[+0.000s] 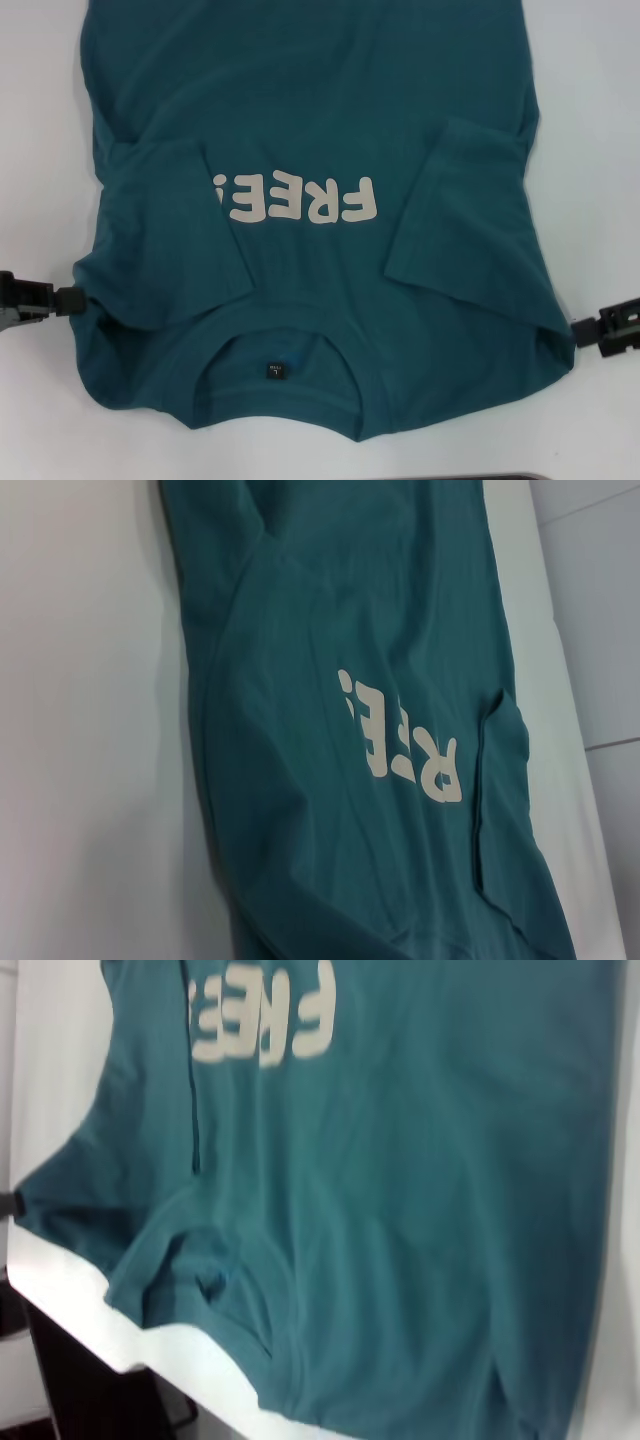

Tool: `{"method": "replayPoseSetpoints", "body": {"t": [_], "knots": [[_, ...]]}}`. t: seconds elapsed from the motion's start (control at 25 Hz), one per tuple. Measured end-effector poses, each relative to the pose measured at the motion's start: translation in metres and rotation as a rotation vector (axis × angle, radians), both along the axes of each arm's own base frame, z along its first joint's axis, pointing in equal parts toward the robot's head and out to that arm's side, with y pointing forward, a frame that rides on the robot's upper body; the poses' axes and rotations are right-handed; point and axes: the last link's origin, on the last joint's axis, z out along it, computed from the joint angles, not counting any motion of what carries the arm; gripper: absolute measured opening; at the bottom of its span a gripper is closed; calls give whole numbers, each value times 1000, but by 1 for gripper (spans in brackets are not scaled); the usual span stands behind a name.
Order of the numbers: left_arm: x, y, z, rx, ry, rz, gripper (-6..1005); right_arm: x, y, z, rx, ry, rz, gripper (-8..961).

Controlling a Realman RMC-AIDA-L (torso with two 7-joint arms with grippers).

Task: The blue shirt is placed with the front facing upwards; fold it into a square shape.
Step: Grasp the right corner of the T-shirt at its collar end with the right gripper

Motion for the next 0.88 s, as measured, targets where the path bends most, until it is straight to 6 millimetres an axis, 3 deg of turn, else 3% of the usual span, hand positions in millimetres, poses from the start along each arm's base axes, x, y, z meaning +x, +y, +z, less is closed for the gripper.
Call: {"method": "replayPoseSetpoints", "body": {"t": [0.88], "knots": [[0,1,1,5,5,-1,16,-1,-5,-18,-63,-28,-24,864]]}}
